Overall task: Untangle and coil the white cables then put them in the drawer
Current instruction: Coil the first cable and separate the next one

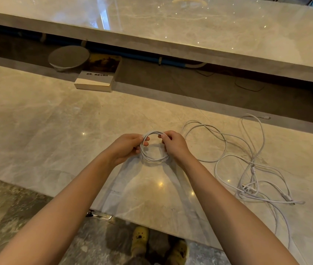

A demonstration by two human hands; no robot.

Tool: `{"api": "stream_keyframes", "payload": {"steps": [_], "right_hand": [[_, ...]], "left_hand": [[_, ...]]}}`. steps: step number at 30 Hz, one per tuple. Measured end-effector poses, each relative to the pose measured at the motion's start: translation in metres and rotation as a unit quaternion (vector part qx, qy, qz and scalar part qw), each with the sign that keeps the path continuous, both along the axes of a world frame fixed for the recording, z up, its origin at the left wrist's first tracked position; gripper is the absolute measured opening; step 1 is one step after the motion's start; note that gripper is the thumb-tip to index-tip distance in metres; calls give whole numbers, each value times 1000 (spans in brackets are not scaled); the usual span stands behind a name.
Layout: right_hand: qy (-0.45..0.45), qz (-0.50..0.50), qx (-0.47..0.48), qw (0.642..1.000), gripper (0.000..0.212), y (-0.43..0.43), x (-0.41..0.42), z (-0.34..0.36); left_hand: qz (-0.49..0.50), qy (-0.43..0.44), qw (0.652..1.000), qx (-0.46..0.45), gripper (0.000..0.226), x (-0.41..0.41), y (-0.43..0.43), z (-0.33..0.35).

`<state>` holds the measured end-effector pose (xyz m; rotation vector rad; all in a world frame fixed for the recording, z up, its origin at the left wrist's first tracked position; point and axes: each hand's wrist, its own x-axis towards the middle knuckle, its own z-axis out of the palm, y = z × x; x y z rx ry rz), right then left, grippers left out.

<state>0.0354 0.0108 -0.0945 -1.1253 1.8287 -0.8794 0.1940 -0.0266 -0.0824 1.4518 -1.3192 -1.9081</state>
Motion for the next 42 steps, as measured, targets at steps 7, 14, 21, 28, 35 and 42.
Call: {"api": "stream_keyframes", "payload": {"steps": [7,14,21,28,35,42], "right_hand": [[160,40,-31,986,22,-1,2,-12],[201,32,-36,978,13,-11,8,-34],[196,51,-53,978,18,-10,7,-32],[207,-49,-47,976,20,6,-52,2],[255,14,93,962,15,37,-56,-13],[203,-17,-41,978,8,41,-60,12]], "left_hand": [[-11,-208,959,-191,16,8,-2,-27],[-73,-305,888,-337,21,13,-4,-42],[-68,-311,884,-342,32,19,-3,-45],[-13,-298,881,-368,25,10,-15,-21],[-57,-160,951,-258,23,-64,0,-1],[-97,-95,986,-96,29,-105,5,19]]}}
